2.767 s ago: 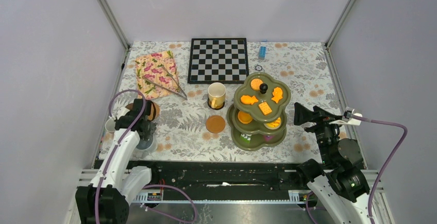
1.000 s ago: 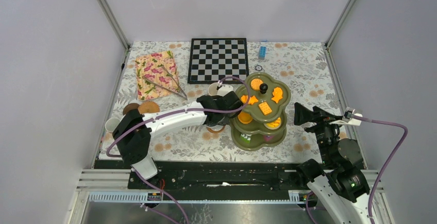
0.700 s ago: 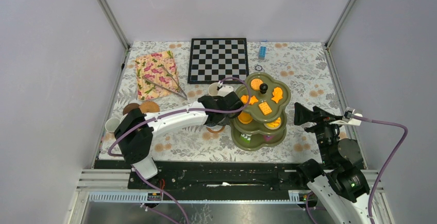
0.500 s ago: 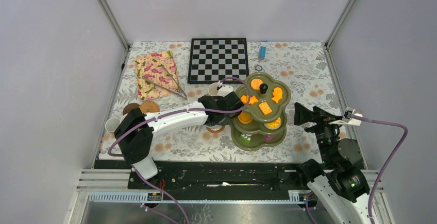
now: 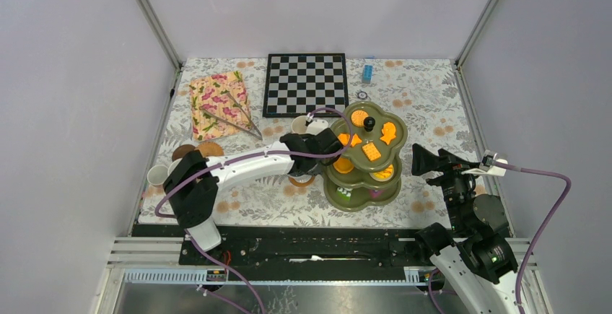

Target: Serve the afternoon tea

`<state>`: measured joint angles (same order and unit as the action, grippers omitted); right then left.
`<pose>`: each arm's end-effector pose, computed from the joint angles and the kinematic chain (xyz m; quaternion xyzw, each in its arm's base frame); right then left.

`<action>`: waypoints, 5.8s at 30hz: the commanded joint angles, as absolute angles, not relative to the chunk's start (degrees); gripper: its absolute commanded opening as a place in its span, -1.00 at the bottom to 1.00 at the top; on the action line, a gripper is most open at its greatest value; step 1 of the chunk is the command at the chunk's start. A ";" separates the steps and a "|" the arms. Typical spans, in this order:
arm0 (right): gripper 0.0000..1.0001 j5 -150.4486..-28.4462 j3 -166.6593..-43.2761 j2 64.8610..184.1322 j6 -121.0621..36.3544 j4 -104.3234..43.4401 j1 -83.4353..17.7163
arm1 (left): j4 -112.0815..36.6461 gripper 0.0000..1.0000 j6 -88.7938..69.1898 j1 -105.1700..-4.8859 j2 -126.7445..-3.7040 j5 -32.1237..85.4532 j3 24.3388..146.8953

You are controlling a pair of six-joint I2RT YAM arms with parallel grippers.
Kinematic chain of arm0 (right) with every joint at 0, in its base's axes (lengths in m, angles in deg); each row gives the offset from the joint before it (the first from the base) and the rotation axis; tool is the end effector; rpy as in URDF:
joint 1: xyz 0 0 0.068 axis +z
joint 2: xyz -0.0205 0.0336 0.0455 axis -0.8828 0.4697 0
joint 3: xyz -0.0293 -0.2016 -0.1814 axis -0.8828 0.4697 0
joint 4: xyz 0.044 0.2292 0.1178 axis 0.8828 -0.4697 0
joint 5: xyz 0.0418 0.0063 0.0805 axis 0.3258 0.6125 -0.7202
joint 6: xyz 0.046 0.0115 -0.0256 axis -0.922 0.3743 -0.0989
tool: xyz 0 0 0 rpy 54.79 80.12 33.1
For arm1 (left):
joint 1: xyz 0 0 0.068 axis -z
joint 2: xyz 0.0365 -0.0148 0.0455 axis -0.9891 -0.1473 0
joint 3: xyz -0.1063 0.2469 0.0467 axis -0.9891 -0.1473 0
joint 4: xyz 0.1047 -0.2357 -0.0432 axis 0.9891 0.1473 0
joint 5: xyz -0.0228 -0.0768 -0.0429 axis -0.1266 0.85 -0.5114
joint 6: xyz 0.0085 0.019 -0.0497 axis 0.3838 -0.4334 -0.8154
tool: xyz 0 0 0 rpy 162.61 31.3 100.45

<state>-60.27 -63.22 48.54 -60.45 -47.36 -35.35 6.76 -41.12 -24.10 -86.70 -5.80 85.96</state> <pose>0.0488 0.0098 0.3285 0.1350 0.6253 0.2235 0.7354 0.1963 -0.2800 0.2314 0.0792 0.9554 -0.0197 0.2839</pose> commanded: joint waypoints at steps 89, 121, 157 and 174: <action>0.97 -60.44 -63.50 49.58 -60.29 -44.64 -35.09 | 9.19 0.73 -33.83 -27.43 -57.64 -11.59 76.96; 0.97 -60.75 -63.71 49.18 -60.28 -44.83 -35.09 | -17.39 0.10 -49.90 -80.68 -78.09 0.58 54.20; 0.97 -60.27 -65.40 49.93 -58.91 -45.85 -35.09 | -24.06 -1.00 -49.71 -73.20 -84.33 10.09 61.18; 0.97 -61.39 -64.47 51.42 -59.83 -44.43 -35.09 | -15.62 -1.00 -58.64 -57.58 -70.33 7.90 49.34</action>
